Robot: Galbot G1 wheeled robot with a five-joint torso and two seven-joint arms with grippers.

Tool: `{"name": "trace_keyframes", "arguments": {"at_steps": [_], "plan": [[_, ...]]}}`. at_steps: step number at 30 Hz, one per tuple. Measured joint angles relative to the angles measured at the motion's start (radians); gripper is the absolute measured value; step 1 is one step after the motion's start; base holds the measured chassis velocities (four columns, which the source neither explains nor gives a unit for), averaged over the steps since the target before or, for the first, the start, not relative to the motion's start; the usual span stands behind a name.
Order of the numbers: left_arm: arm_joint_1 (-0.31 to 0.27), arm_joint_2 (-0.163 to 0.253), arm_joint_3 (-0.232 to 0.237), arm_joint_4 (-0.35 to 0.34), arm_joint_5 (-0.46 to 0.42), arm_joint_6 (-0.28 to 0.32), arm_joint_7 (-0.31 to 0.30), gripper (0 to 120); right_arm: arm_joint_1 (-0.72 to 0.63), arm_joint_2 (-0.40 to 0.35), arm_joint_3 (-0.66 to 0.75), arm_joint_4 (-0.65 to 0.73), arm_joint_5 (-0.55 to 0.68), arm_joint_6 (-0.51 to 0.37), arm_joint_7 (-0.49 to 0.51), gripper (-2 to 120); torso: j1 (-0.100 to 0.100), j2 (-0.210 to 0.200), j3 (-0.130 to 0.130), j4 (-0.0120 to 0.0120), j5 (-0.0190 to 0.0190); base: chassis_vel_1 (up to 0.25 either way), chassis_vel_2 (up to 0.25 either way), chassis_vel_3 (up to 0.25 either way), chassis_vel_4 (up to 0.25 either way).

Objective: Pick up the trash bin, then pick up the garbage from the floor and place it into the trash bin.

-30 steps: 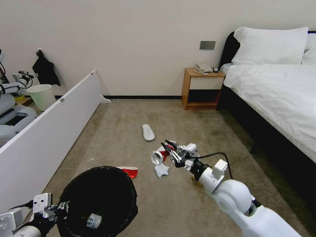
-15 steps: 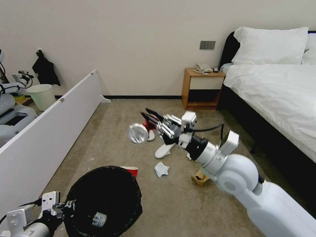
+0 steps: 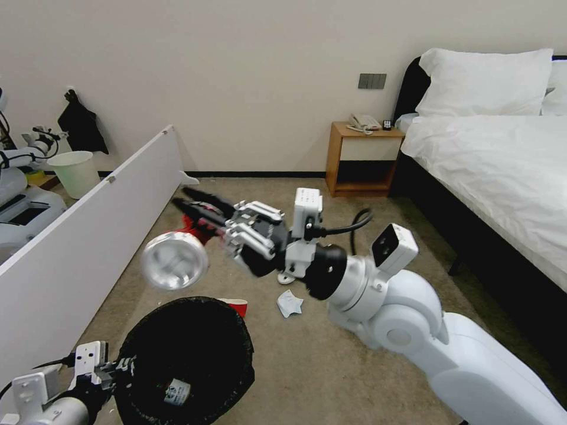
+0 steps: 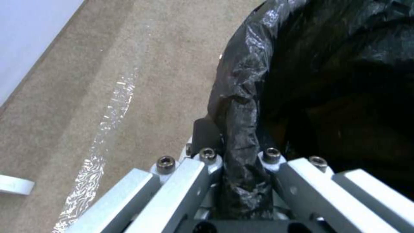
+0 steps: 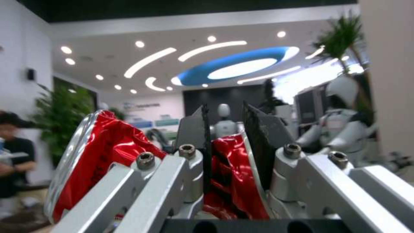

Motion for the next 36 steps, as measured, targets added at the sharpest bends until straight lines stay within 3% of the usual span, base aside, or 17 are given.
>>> {"name": "trace_keyframes", "arguments": {"at_steps": [6, 21, 36], "plan": [[0.0, 0.003, -0.008, -0.01, -0.01, 0.0, -0.001, 3, -0.025, -0.013, -0.035, 0.003, -0.008, -0.002, -0.009, 17, 0.0, 0.0, 0.0, -0.0001, 0.0, 0.0, 0.0, 0.0, 0.0], [0.012, 0.002, -0.017, -0.041, -0.025, 0.0, -0.011, 3, -0.167, -0.077, -0.113, -0.077, -0.186, 0.013, -0.032, 17, 0.0, 0.0, 0.0, -0.0001, 0.0001, 0.0, 0.0, 0.0, 0.0], [0.03, -0.001, -0.013, -0.066, -0.039, 0.0, -0.023, 3, -0.193, -0.066, -0.144, -0.149, -0.293, 0.031, -0.035, 17, 0.0, 0.0, 0.0, -0.0001, 0.0001, 0.0, 0.0, 0.0, 0.0]]}}
